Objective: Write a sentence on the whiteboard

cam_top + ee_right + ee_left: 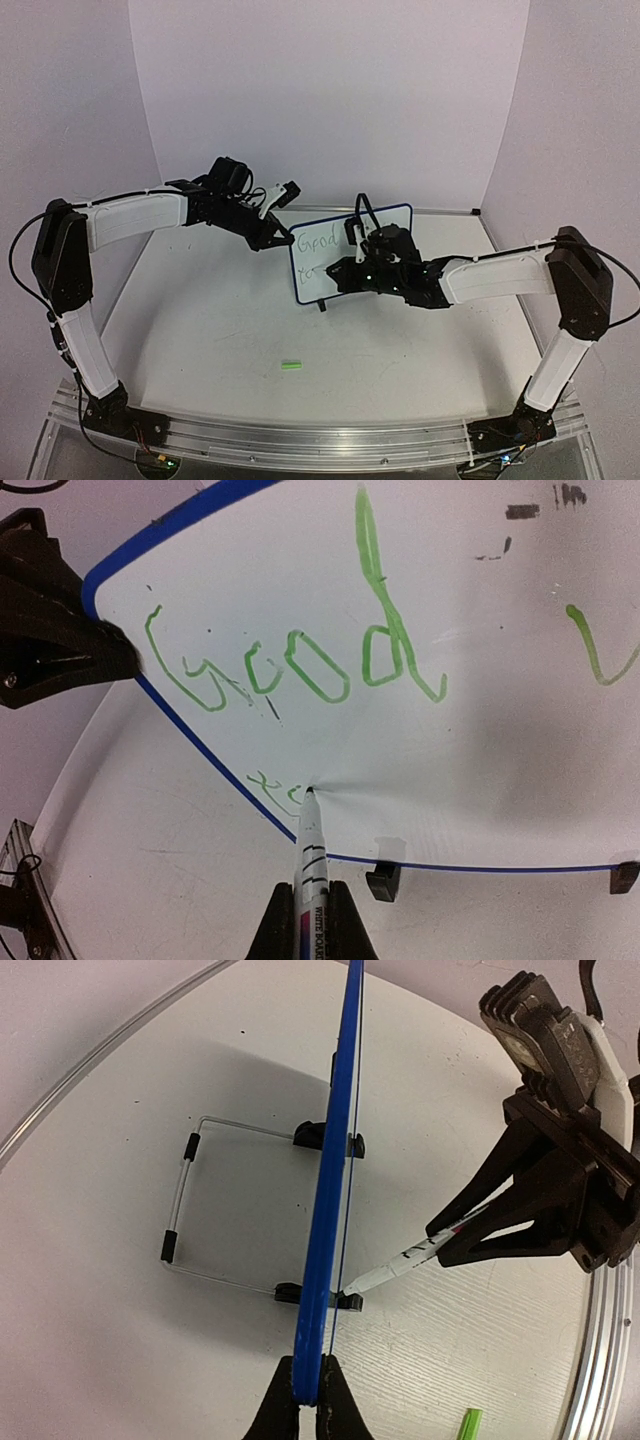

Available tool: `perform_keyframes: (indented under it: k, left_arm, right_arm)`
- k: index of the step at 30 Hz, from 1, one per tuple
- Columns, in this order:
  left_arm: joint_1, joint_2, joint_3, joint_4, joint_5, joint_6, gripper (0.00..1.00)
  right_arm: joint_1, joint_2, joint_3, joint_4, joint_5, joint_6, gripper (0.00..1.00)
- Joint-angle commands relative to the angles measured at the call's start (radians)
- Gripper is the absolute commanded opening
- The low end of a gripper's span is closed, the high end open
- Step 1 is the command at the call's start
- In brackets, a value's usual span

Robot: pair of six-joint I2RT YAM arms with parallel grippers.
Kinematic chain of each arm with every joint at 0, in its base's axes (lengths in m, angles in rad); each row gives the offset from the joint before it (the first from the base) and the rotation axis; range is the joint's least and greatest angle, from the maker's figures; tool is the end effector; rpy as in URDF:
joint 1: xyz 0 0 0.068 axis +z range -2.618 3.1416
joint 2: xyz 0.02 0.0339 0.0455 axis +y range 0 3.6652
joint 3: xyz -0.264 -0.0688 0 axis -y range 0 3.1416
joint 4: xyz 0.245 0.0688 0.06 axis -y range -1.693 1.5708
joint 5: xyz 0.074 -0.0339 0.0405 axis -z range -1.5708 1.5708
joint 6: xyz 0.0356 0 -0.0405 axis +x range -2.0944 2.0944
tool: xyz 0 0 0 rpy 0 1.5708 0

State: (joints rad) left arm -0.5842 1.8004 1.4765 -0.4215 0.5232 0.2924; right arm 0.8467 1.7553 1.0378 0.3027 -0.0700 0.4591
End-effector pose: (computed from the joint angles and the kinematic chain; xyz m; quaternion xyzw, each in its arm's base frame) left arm 0.3309 -0.2401 0.2784 0.4695 0.7572 -0.2907 0.3489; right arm 0.2583 0.2958 0.2130 -0.1800 0.8177 0.3550 0.4159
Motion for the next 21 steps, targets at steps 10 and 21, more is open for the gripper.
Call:
perform_keyframes:
  k: [10,21]
  left_arm:
    - [0.006,-0.022,-0.016,-0.022,-0.085,0.058,0.0]
    - [0.006,-0.022,-0.017,-0.022,-0.083,0.058,0.0]
  right_arm:
    - [-0.007,-0.001,0.037,0.027,-0.013,-0.011,0.0]
    - [-0.007,0.022,0.051,0.03,-0.032,-0.008,0.0]
